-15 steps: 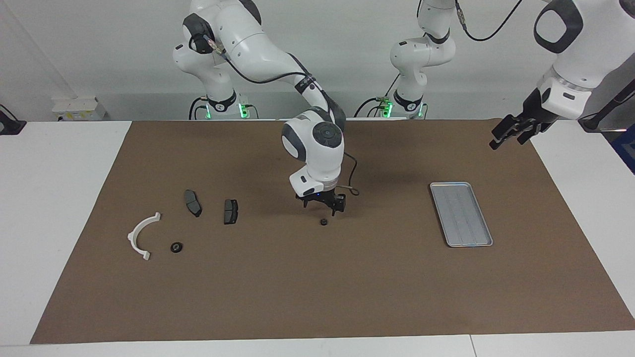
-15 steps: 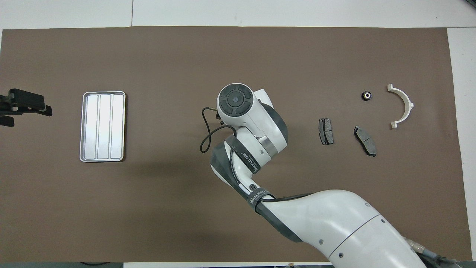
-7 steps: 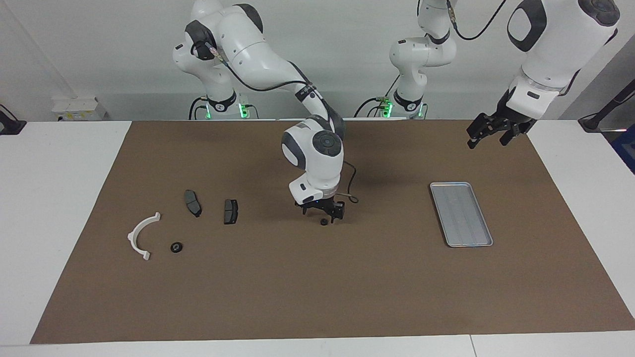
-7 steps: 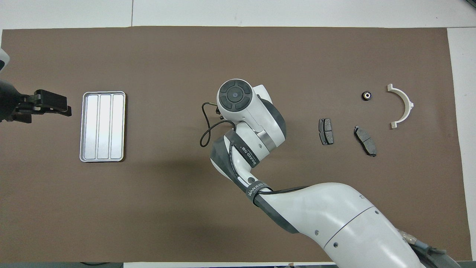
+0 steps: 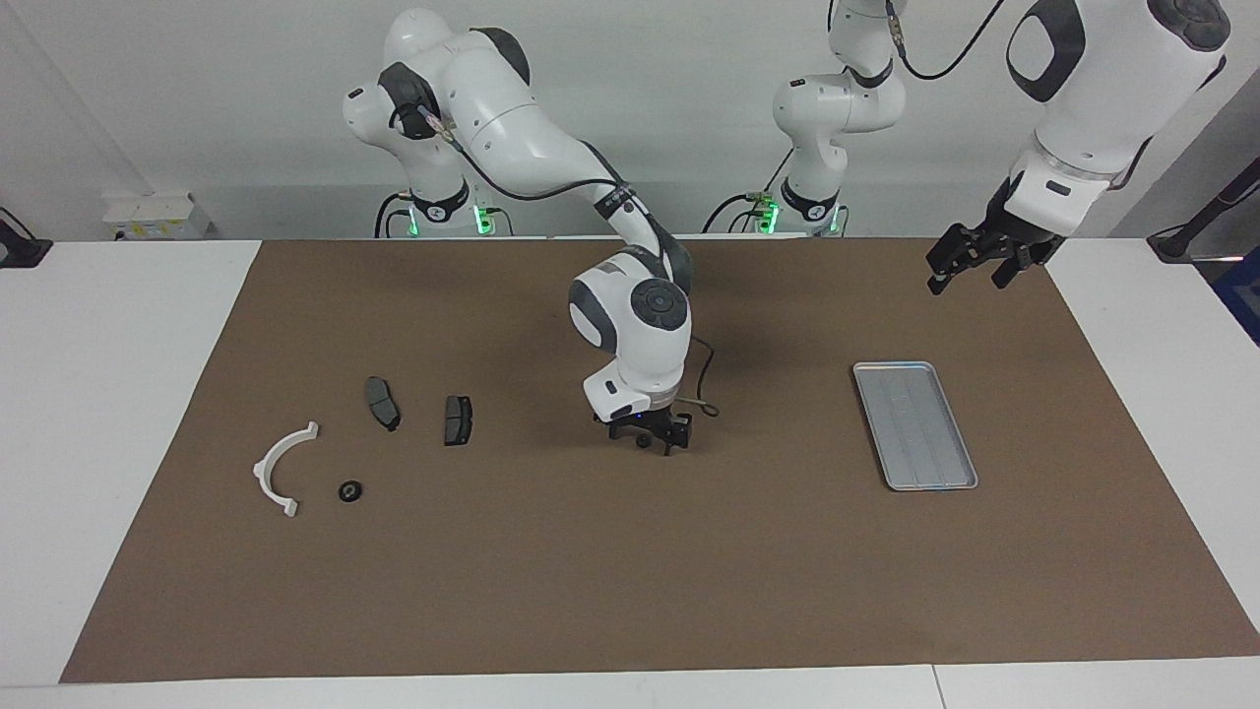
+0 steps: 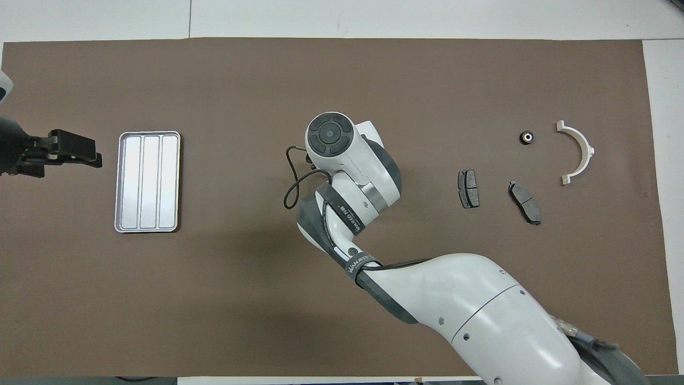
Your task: Place bearing gear from tray to pile
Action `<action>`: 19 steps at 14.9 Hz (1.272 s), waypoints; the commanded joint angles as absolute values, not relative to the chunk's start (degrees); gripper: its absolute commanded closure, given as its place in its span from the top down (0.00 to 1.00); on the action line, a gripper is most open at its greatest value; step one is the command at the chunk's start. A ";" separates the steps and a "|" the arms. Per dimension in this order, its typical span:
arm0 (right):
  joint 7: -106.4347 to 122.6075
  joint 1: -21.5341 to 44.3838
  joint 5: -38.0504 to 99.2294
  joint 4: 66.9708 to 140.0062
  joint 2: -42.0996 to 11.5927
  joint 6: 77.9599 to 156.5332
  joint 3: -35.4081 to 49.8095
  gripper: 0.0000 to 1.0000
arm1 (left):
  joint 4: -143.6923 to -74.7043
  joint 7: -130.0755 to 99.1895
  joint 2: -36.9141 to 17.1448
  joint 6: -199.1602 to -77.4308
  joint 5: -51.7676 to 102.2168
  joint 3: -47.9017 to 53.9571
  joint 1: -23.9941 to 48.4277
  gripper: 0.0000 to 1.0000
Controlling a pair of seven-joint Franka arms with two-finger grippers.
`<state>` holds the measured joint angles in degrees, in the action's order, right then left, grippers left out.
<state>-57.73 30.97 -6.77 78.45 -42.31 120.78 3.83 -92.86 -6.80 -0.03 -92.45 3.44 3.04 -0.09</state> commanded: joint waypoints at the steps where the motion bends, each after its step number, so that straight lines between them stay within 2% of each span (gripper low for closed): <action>1: -59.24 30.85 -8.35 76.29 -43.24 118.31 4.13 0.94 | -93.17 -7.12 1.32 -91.93 2.37 2.46 0.97 1.00; 4: -59.24 30.67 -8.44 76.29 -43.24 117.69 4.13 0.84 | -93.08 -7.12 1.23 -92.28 2.37 2.46 0.88 1.00; 7: -59.24 30.67 -8.35 76.29 -43.15 117.34 4.13 0.63 | -92.99 -7.12 1.23 -92.46 2.46 2.55 0.88 1.00; 8: -59.24 30.67 -8.26 76.29 -43.15 117.33 4.13 0.52 | -93.08 -7.03 1.23 -92.46 2.46 2.64 0.88 1.00; 9: -59.33 30.67 -8.09 76.29 -43.15 117.33 4.22 0.37 | -93.08 -7.03 1.23 -92.37 2.46 2.55 0.79 1.00; 11: -59.33 30.67 -8.09 76.29 -43.15 117.51 4.22 0.00 | -93.34 -7.03 1.32 -92.29 2.46 2.55 0.79 1.00; 16: -59.24 30.41 -8.35 76.29 -43.07 117.34 4.13 0.00 | -93.51 -6.50 1.58 -91.23 2.46 2.55 0.53 1.00; 19: -56.09 28.14 -8.35 75.51 -40.70 112.96 4.30 0.00 | -93.25 -6.50 1.50 -91.41 2.46 2.55 0.79 1.00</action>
